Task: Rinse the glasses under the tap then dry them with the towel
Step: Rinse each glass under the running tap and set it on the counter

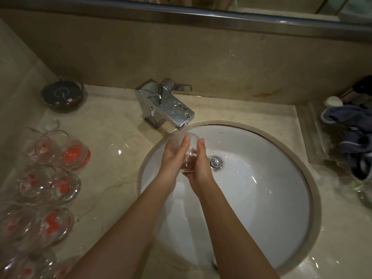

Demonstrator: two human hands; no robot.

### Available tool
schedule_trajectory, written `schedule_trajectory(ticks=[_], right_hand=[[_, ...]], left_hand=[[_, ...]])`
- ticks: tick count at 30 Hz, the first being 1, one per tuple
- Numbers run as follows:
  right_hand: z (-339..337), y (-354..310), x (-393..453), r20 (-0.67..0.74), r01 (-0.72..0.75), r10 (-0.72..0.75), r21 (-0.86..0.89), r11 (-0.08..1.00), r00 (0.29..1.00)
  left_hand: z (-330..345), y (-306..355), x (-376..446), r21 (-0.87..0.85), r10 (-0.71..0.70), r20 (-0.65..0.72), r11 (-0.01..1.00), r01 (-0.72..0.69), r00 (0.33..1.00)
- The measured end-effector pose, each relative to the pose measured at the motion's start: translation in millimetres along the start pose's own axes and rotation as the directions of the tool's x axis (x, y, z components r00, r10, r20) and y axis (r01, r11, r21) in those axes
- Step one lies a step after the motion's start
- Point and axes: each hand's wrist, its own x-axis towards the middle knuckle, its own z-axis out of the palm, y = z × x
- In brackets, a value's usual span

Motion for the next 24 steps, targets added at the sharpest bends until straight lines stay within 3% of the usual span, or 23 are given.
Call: schedule_trajectory(ticks=[4,10,15,20,24], right_hand=[[4.0,-8.6,-4.5,0.039,0.026,-0.022,-0.096,0.995,0.999],[6.3,-23.2,-9.2,-0.084,0.064,-0.092,-0.291,0.954,0.992],[7.7,-50.7,-12.4,-0.104,0.201,-0.227,-0.214,0.956,0.968],[29.3,-102.0,-18.1,0.039,0.361,-0.362,-0.236,0.902,0.931],[47.0,-120.9,-19.0,0.136,0.36,-0.333,-0.334,0.871,0.933]], left_hand=[[0.9,4.6,-0.3,-0.003,0.028,0.029,1.0,-0.028,0.999],[-1.2,9.1,3.4,-0.035,0.03,0.04,0.999,-0.028,0.999],[-1.7,6.9,1.9,-0.024,-0.01,0.013,1.0,0.011,1.0],[-2.3,8.3,-4.2,0.017,-0.059,0.007,0.998,0.059,0.998],[-3.3,7.2,-5.8,-0.005,-0.067,0.013,0.998,0.068,0.998]])
